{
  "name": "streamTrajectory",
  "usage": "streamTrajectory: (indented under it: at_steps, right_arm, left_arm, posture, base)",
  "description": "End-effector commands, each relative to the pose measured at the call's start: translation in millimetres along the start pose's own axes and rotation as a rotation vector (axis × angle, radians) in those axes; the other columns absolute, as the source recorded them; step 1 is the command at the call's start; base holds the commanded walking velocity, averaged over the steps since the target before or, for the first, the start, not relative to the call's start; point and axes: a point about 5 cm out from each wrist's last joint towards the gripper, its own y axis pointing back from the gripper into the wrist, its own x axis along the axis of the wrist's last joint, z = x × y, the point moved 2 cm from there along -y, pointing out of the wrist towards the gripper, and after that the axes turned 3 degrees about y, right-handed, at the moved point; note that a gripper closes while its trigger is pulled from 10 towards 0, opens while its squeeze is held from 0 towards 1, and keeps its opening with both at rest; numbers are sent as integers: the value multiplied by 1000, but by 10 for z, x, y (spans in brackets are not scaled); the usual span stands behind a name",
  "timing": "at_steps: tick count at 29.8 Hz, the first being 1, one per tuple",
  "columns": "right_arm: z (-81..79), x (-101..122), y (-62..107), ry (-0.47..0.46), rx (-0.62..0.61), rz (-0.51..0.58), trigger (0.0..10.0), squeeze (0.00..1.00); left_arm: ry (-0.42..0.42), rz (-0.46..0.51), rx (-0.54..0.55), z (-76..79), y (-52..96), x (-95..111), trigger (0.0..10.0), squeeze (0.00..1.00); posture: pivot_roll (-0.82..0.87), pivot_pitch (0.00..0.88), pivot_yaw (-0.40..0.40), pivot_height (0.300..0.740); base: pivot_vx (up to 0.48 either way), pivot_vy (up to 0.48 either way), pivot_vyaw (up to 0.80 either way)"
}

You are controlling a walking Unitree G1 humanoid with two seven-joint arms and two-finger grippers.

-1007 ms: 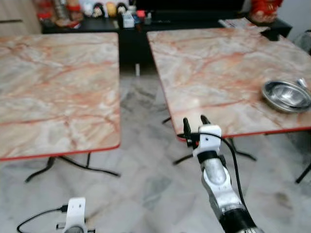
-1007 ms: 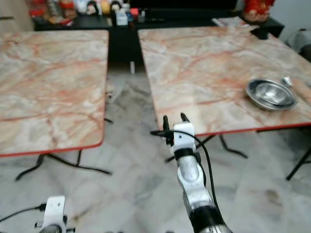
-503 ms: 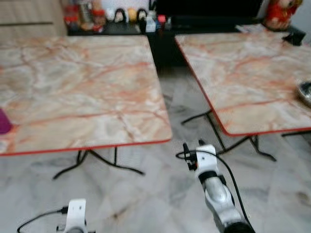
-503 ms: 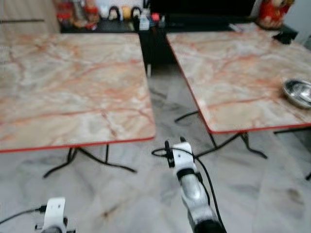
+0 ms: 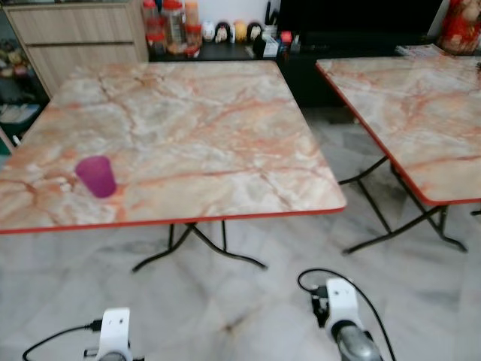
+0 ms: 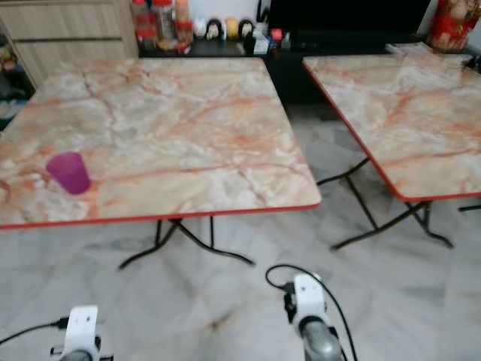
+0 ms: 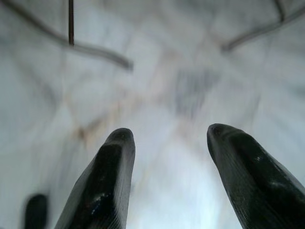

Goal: Setting the table

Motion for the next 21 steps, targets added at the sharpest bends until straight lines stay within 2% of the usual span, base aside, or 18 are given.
streamTrajectory:
  at_steps: [1,6,16,21]
  right_arm:
    - [-70,-77,14,-33,20,-40,10000,0]
    - [-142,-187,47,-32,37,-78,10000,0]
    - [-170,-218,54,-57,41,-96,10000,0]
    - [-180,-156,33,-42,44,-81,10000,0]
  left_arm:
    - [-2,-2,17,-66,-5,5,10000,0]
    - [-2,-3,17,-66,-5,5,10000,0]
    - [0,-4,26,-99,-2,-9,10000,0]
    - [-9,6,16,-72,-1,1,10000,0]
  posture:
    - [-4,98,-12,740]
    - [4,109,-8,740]
    - [7,126,-5,740]
    - [2,137,-3,740]
  base:
    - [0,480,0]
    - [0,480,0]
    - [0,480,0]
    - [0,0,0]
